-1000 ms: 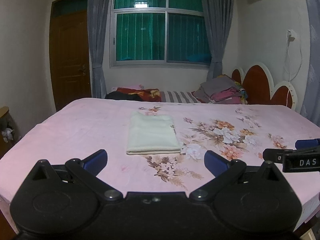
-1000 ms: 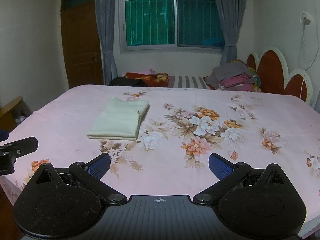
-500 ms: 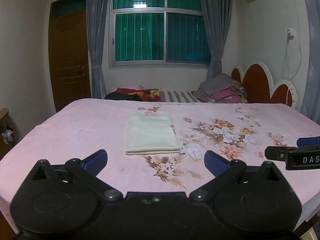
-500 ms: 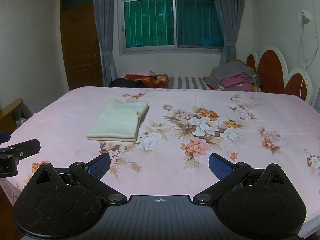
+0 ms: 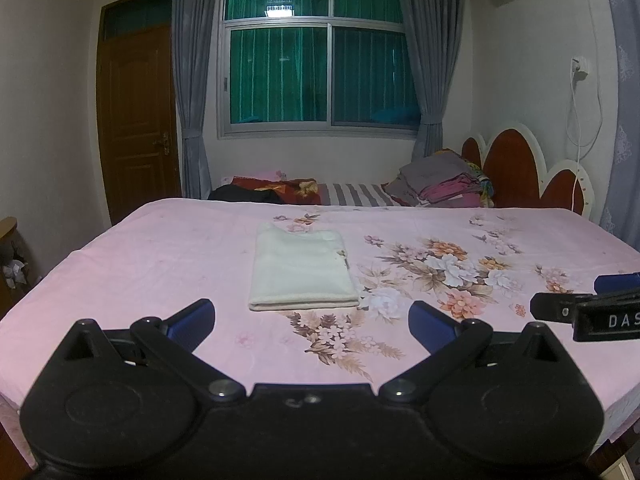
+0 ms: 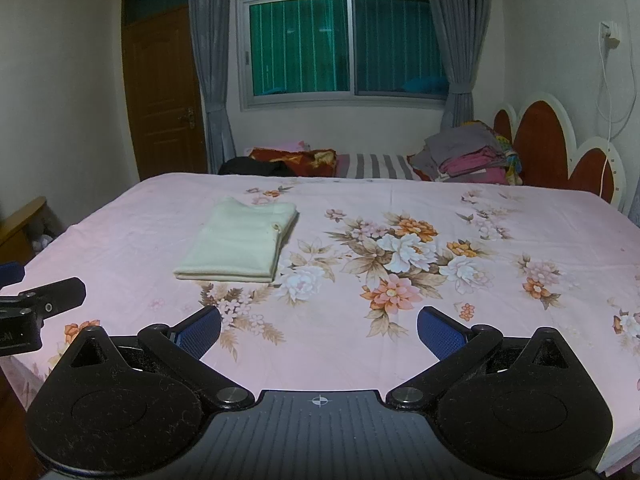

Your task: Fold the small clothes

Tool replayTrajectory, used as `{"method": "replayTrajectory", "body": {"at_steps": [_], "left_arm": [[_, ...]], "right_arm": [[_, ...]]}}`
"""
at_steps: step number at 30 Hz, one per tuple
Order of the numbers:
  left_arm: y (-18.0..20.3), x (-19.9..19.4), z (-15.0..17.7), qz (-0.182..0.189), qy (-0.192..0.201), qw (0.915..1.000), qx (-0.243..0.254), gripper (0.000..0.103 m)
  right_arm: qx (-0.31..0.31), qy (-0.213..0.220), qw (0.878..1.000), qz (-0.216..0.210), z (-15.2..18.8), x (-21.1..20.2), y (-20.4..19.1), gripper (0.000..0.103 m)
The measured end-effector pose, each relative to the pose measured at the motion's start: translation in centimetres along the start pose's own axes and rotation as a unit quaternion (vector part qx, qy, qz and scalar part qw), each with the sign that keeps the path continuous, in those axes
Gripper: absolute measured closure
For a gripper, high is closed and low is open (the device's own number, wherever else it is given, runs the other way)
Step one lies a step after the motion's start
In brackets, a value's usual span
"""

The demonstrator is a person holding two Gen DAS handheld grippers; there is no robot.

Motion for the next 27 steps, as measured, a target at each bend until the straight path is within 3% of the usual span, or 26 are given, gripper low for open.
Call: {"method": "replayTrajectory", "body": {"at_steps": [27], "left_arm": [[-0.55,0.33,-0.06,-0.011,0.012,0.9999,0.0,0.0]], "right_arm": [[-0.001,0.001,1.0,-0.004,-0.42,-0.3,-0.39,0.0]]}}
Point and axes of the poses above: each gripper's, at about its wrist camera, not at the fingertips, and x roughly the way its jaws point, y to its right, z to its underside, the point moved 1 cm from there along x, roughly the way its jaws point, and after that the axes turned 4 degrees about -z, right-handed, at the moved point
